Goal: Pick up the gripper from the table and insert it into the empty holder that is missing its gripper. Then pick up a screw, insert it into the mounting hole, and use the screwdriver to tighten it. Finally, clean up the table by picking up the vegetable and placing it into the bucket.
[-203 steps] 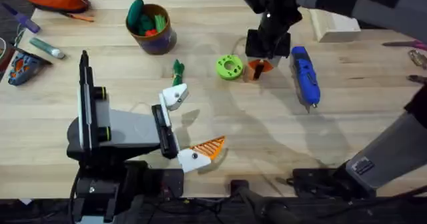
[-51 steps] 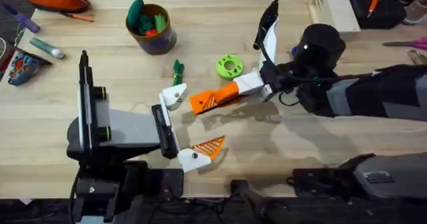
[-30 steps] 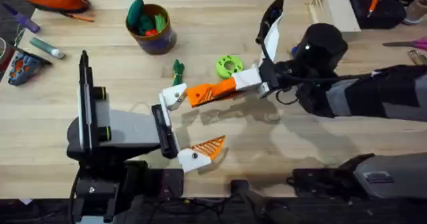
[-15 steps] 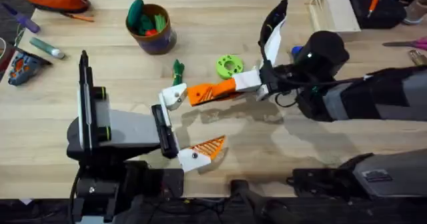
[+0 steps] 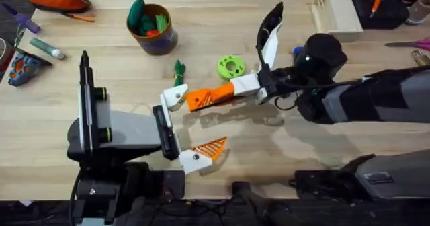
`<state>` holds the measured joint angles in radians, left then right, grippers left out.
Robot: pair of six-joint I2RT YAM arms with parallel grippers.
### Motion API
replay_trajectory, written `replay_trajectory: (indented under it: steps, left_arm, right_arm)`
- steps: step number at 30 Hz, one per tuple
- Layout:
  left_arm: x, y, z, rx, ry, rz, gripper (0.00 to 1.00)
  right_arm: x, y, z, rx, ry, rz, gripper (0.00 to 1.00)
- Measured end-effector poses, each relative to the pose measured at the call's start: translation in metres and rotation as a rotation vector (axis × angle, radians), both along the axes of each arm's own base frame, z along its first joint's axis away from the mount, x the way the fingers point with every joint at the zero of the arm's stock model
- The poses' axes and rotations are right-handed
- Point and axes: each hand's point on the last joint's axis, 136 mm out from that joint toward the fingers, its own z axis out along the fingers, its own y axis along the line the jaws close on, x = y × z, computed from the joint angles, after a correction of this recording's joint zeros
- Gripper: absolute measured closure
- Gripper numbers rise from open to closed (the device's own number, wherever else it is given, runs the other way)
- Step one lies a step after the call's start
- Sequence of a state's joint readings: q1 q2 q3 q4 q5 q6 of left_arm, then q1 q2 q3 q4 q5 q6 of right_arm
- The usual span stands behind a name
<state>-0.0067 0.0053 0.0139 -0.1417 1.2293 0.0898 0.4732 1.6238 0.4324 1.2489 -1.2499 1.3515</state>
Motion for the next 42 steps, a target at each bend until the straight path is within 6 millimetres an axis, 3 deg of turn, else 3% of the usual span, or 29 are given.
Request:
replay_trajectory:
  steps: [42]
  left_arm:
    - [0.0001, 0.0, 0.0, 0.0, 0.0, 0.0, 0.001]
  right_arm:
    - [-0.0031, 0.0049, 0.003, 0.001, 0.026, 0.005, 0.99]
